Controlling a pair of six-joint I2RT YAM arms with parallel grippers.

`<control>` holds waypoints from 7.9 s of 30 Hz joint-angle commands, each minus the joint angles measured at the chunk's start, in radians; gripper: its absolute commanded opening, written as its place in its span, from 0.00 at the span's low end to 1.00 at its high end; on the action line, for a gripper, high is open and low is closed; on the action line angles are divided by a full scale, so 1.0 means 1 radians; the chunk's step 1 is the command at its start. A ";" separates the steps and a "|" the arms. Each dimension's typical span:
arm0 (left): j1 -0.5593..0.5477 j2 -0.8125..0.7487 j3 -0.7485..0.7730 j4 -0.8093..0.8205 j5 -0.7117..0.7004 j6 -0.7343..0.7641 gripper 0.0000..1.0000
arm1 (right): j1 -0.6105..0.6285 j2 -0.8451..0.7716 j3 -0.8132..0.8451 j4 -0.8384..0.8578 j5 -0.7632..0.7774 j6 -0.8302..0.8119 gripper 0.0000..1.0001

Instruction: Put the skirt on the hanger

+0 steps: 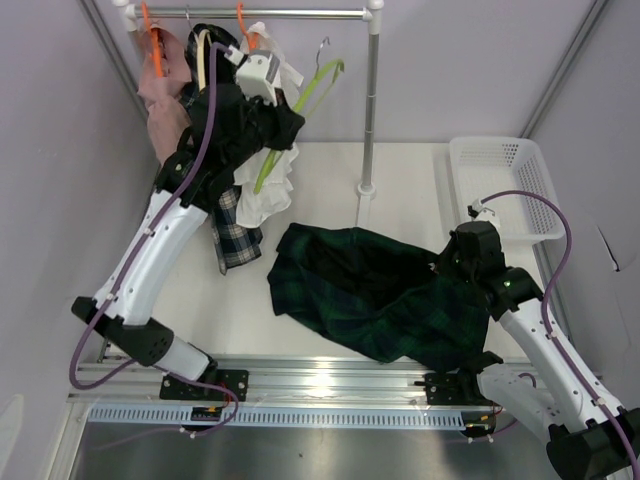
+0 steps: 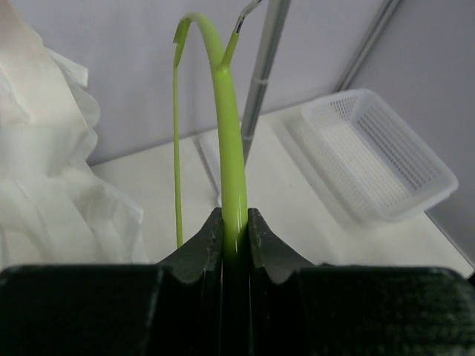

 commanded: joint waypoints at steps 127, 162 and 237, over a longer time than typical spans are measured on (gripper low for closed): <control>-0.173 -0.421 -0.827 0.187 0.706 0.055 0.00 | 0.207 -0.021 0.252 -0.146 0.087 0.040 0.00; -0.204 -0.307 -0.939 0.325 0.621 0.008 0.00 | 0.369 -0.139 0.123 0.067 0.041 0.003 0.42; -0.110 -0.398 -0.927 0.009 0.069 -0.082 0.60 | 0.543 0.047 0.035 0.302 0.361 0.061 0.00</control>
